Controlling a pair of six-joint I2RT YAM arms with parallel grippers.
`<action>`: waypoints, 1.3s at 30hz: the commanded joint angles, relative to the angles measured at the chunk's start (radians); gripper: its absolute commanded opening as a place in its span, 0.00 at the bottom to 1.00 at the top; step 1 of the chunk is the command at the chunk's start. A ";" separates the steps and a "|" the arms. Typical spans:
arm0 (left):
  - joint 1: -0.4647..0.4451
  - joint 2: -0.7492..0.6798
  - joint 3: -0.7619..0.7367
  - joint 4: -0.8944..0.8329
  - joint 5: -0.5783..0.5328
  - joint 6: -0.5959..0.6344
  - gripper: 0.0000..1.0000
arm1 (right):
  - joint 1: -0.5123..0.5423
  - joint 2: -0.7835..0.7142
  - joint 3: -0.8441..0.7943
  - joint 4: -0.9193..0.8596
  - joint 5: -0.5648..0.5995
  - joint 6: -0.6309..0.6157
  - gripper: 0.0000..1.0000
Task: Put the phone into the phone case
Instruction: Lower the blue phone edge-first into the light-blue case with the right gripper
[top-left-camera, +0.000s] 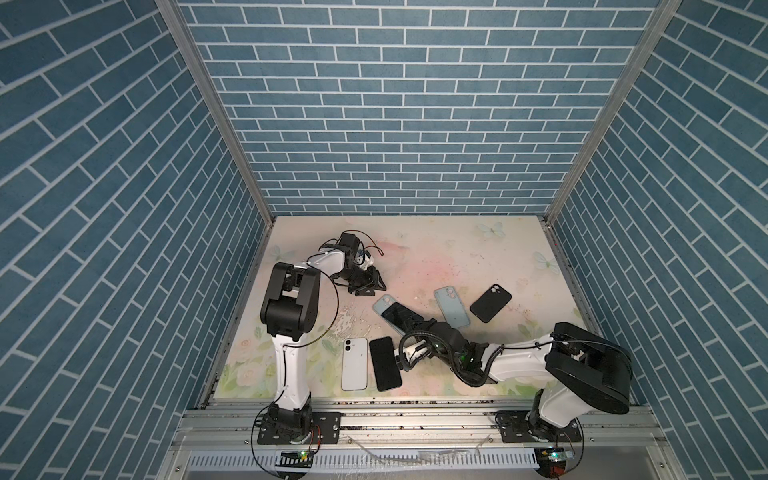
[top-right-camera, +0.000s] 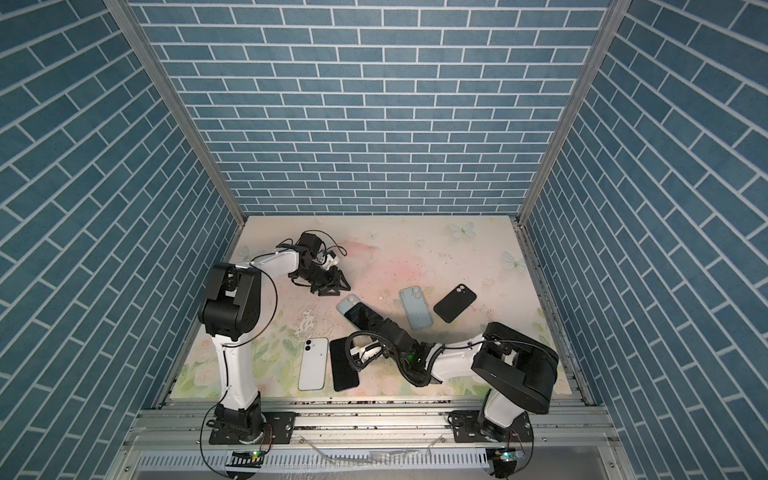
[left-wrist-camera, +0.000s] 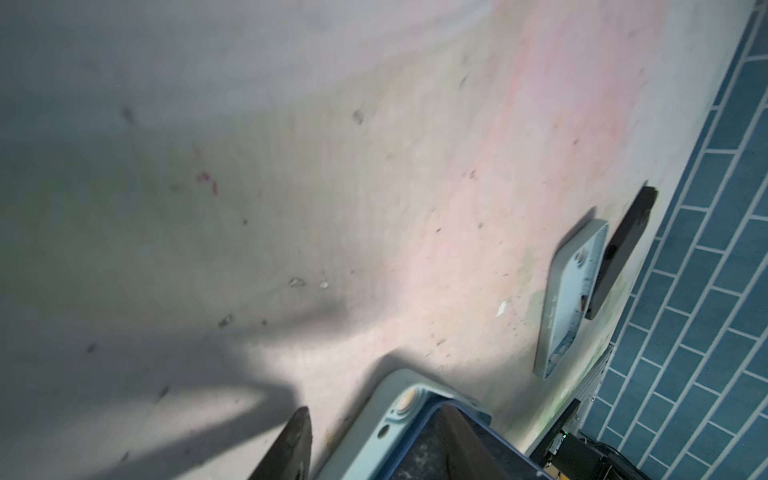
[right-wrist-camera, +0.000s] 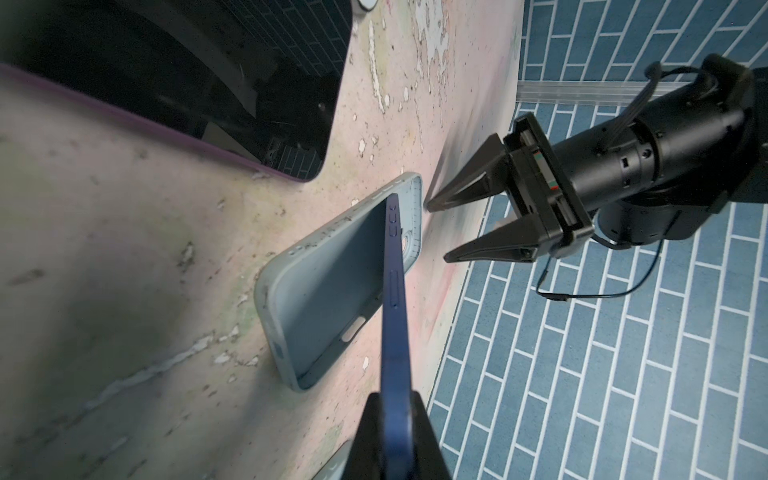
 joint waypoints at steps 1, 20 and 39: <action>-0.008 0.012 -0.020 -0.031 0.023 0.014 0.51 | 0.006 0.020 -0.007 0.037 0.027 0.037 0.00; -0.075 -0.005 -0.042 -0.048 0.044 0.030 0.51 | -0.001 0.113 0.023 0.095 0.030 0.042 0.00; -0.073 0.019 0.027 -0.054 0.081 0.037 0.51 | -0.001 -0.029 -0.015 -0.059 -0.088 -0.032 0.00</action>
